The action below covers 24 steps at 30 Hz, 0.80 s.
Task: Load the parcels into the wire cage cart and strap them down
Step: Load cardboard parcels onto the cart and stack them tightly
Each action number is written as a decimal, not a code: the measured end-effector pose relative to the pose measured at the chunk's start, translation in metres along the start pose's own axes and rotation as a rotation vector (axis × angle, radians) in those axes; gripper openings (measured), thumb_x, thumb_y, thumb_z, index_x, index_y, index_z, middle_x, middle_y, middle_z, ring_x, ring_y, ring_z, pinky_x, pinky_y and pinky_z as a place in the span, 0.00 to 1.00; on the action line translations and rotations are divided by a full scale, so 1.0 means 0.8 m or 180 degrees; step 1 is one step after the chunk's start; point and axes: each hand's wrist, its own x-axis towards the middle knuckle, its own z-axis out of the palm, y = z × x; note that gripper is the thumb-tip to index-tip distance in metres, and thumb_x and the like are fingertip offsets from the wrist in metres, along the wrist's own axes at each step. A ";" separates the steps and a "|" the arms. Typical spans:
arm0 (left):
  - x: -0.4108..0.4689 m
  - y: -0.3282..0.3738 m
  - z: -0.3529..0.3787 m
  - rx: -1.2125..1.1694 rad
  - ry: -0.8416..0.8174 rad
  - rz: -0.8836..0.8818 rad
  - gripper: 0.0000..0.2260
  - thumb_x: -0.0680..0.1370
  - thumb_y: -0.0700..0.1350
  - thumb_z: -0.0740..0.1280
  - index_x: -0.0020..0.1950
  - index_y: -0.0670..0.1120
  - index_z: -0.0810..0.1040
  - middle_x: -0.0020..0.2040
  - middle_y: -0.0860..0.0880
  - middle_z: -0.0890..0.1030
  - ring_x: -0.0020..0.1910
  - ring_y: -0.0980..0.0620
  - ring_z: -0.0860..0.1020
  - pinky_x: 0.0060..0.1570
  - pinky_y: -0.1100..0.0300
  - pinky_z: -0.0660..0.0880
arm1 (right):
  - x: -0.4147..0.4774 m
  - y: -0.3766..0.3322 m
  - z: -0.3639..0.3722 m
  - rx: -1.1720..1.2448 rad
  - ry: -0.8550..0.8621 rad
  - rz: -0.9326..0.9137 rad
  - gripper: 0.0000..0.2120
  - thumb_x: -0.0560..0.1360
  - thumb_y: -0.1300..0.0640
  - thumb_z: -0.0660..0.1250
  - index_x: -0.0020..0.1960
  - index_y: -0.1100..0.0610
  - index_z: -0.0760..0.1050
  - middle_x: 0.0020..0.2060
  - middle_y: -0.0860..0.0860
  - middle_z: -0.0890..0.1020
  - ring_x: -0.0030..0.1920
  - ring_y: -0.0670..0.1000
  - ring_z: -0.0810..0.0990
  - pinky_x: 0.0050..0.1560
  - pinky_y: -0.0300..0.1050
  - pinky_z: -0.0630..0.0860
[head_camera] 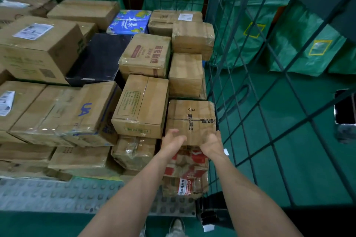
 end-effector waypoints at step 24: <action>-0.084 -0.074 -0.217 -0.0373 0.1184 0.0240 0.12 0.78 0.40 0.60 0.56 0.44 0.81 0.53 0.42 0.82 0.51 0.44 0.79 0.39 0.59 0.72 | -0.131 -0.242 0.114 -0.0079 0.0110 -0.2502 0.12 0.76 0.64 0.58 0.53 0.56 0.77 0.54 0.55 0.79 0.56 0.57 0.77 0.51 0.44 0.71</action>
